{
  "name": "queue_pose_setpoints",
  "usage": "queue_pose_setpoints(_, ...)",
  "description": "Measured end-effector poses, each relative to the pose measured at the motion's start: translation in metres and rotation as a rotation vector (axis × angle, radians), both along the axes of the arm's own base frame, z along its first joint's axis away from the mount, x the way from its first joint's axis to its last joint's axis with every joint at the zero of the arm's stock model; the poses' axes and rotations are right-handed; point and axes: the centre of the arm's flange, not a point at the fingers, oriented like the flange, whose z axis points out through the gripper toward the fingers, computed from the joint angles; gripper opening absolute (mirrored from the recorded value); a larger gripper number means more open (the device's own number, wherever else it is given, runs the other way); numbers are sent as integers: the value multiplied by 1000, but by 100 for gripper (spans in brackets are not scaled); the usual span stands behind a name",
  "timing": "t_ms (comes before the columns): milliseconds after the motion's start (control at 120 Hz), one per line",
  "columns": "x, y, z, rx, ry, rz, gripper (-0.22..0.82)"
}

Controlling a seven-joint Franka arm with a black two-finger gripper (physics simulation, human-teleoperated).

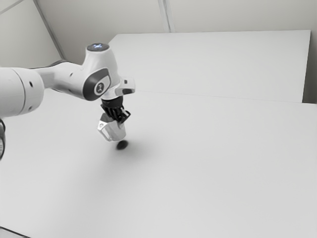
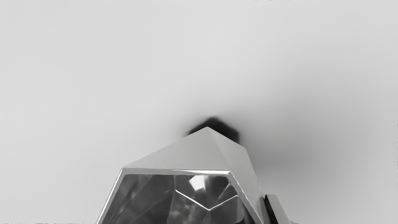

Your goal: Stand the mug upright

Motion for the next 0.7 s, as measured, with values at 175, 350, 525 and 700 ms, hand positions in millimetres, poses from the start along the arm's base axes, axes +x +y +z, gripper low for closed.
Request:
queue_pose_setpoints(175, -10, -1, -7, 3, 8, 61, -17)
queue_pose_setpoints(350, -23, -3, -15, 0, 21, 116, -17)
queue_pose_setpoints(525, -23, -14, -22, -2, 24, 142, -17)
queue_pose_setpoints(700, -22, -21, -28, -2, 26, 165, -17)
